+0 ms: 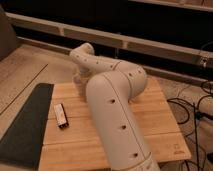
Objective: Place the ceramic cup in the ceramic bowl
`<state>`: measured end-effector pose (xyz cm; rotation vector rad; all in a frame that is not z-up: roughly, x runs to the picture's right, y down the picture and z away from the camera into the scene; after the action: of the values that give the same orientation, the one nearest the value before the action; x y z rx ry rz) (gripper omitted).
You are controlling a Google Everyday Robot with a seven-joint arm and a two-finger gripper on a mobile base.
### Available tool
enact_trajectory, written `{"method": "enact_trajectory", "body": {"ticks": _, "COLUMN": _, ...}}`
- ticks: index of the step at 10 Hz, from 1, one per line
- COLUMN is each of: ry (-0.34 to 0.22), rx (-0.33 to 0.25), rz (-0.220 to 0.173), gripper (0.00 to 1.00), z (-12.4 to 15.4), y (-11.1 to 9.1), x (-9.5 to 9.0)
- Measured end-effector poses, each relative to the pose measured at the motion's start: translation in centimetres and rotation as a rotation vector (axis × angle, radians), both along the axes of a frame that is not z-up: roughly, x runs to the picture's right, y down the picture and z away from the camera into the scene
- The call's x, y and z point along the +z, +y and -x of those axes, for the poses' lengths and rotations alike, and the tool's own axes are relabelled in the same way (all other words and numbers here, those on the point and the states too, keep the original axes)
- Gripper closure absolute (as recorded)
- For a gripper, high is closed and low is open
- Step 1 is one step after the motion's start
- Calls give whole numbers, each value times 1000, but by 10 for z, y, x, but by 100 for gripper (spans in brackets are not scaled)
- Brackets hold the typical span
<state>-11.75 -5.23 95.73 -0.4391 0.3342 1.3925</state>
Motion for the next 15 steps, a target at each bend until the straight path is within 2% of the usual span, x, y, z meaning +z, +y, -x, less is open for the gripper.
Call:
{"method": "enact_trajectory", "body": {"ticks": 3, "ry": 5, "rx": 24, "rz": 11, "gripper": 100, "z": -2, "y": -5, "x": -11}}
{"method": "enact_trajectory", "body": {"ticks": 5, "ry": -5, "rx": 47, "rz": 15, "gripper": 100, "z": 1, "y": -14, "x": -27}}
{"method": "enact_trajectory", "body": {"ticks": 9, "ry": -14, "rx": 48, "rz": -46, "gripper": 100, "z": 1, "y": -43, "x": -69}}
{"method": "enact_trajectory", "body": {"ticks": 11, "ry": -10, "rx": 58, "rz": -72, "gripper": 100, "z": -4, "y": -50, "x": -90}}
{"method": "enact_trajectory", "body": {"ticks": 13, "ry": 5, "rx": 81, "rz": -95, "gripper": 100, "z": -14, "y": -49, "x": -118}}
{"method": "enact_trajectory", "body": {"ticks": 15, "ry": 33, "rx": 102, "rz": -107, "gripper": 100, "z": -29, "y": -39, "x": -143}}
